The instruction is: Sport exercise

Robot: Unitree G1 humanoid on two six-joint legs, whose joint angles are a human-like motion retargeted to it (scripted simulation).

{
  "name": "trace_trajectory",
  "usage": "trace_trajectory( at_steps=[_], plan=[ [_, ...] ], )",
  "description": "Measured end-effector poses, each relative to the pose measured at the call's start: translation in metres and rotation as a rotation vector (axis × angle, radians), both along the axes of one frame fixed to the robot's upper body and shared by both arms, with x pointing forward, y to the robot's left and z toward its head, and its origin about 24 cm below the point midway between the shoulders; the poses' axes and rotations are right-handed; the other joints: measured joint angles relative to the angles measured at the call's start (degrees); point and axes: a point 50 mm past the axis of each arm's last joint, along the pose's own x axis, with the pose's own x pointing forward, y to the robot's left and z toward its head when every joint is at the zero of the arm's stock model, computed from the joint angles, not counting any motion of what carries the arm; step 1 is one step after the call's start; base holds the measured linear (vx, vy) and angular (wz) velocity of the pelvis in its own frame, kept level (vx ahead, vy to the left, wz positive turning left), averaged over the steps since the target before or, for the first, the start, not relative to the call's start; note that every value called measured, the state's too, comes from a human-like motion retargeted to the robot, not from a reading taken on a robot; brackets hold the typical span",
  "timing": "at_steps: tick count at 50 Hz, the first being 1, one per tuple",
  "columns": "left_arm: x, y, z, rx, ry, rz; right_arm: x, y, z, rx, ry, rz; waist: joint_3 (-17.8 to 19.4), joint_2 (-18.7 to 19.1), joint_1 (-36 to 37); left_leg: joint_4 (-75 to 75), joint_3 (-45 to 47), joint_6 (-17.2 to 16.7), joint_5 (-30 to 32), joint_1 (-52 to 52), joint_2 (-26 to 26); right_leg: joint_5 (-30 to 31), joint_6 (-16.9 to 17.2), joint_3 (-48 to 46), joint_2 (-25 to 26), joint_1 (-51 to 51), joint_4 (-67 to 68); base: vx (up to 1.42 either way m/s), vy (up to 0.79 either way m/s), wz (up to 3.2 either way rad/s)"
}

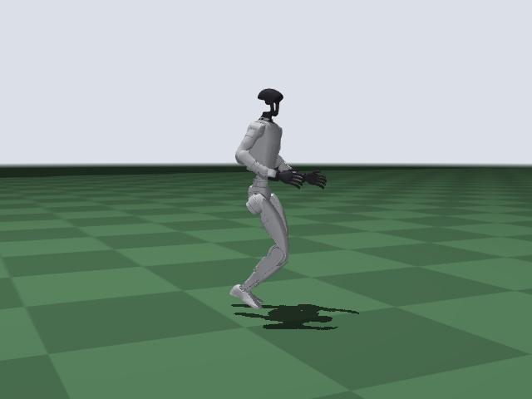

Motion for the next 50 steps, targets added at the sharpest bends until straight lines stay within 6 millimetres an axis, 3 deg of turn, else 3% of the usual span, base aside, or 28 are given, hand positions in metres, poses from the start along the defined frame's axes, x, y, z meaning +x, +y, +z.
trace_trajectory(
  at_steps=[4,9,11,17,20,24,30,35,40,45,47,50],
  plan=[
    [-0.013,-0.010,-0.006,-0.052,0.028,-0.062,-0.005,0.002,-0.001,0.041,0.010,-0.009,-1.9,1.2,1.3,3.3,0.3,-4.0,10.8,-2.7,4.3,5.4,2.3,-1.6,4.7,2.4,-12.3,0.01,-0.01,0.01],
    [-0.015,-0.013,0.002,-0.083,0.016,-0.143,-0.006,-0.004,0.006,0.052,-0.017,-0.041,-2.5,3.2,5.3,21.9,1.0,-1.5,8.7,-6.2,13.7,6.6,3.2,-3.8,11.1,5.2,-23.1,-0.01,-0.06,0.03],
    [-0.015,-0.012,0.006,-0.088,0.008,-0.155,-0.004,-0.008,0.010,0.032,-0.032,-0.044,-2.4,3.1,6.6,29.3,1.0,0.1,5.1,-6.7,16.3,3.2,2.0,-4.2,11.8,5.5,-22.6,-0.02,-0.07,0.05],
    [-0.011,0.002,0.004,-0.085,0.032,-0.086,0.018,-0.017,0.027,-0.115,-0.107,0.002,0.6,3.1,8.9,42.9,-0.4,3.4,-4.1,-7.3,20.6,-15.6,-4.4,-6.5,10.8,4.2,-12.9,0.00,-0.03,0.07],
    [-0.016,0.011,-0.009,-0.071,0.093,-0.042,0.036,-0.012,0.037,-0.165,-0.158,0.050,2.2,3.2,9.0,41.0,-0.1,4.3,-4.2,-8.1,20.1,-17.3,-4.1,-6.8,9.8,4.4,-12.0,0.01,0.00,0.06],
    [-0.040,0.019,-0.025,-0.059,0.175,-0.024,0.044,0.006,0.050,-0.106,-0.224,0.094,1.5,3.4,10.0,31.3,1.0,3.4,-1.1,-9.8,17.6,-10.8,-0.3,-4.5,11.1,6.9,-18.4,0.06,0.09,-0.22],
    [-0.072,0.023,-0.033,-0.051,0.230,-0.058,0.041,0.027,0.062,0.036,-0.276,0.141,-1.1,2.9,11.6,8.0,3.0,-1.3,5.0,-10.5,13.0,5.8,6.1,-1.4,11.5,10.8,-31.1,0.06,0.10,-0.34],
    [-0.076,0.019,-0.031,-0.032,0.228,-0.113,0.038,0.029,0.065,0.056,-0.280,0.169,-2.5,0.4,9.9,-7.6,4.3,-3.0,9.6,-8.8,7.4,9.8,8.3,0.2,8.0,11.6,-32.1,0.03,0.07,0.09],
    [-0.059,0.015,-0.028,0.033,0.191,-0.150,0.033,0.018,0.048,-0.023,-0.208,0.158,-2.2,-2.0,6.5,-11.0,4.5,-2.7,9.6,-6.4,3.2,6.5,8.1,1.0,4.2,12.0,-24.4,0.00,0.04,0.26],
    [-0.032,0.018,-0.025,0.161,0.149,-0.152,0.019,-0.006,0.009,-0.171,-0.030,0.102,-0.4,-4.0,2.2,0.6,3.2,1.7,-3.6,-7.4,0.9,-1.2,6.7,1.9,1.0,9.3,-5.0,-0.04,0.05,0.27],
    [-0.015,0.024,-0.023,0.255,0.131,-0.142,0.014,-0.021,-0.009,-0.248,0.049,0.048,0.9,-4.7,0.4,5.2,3.2,4.4,-9.7,-8.3,0.6,-2.2,6.2,2.8,-0.1,6.9,4.5,-0.05,0.06,0.34],
    [0.015,0.031,-0.024,0.371,0.138,-0.099,0.007,-0.046,-0.035,-0.354,0.162,-0.049,2.3,-4.5,-1.7,8.4,3.8,6.7,-13.4,-9.6,1.4,-1.7,5.0,4.6,-0.2,1.8,14.6,-0.04,0.07,0.15]
  ],
)
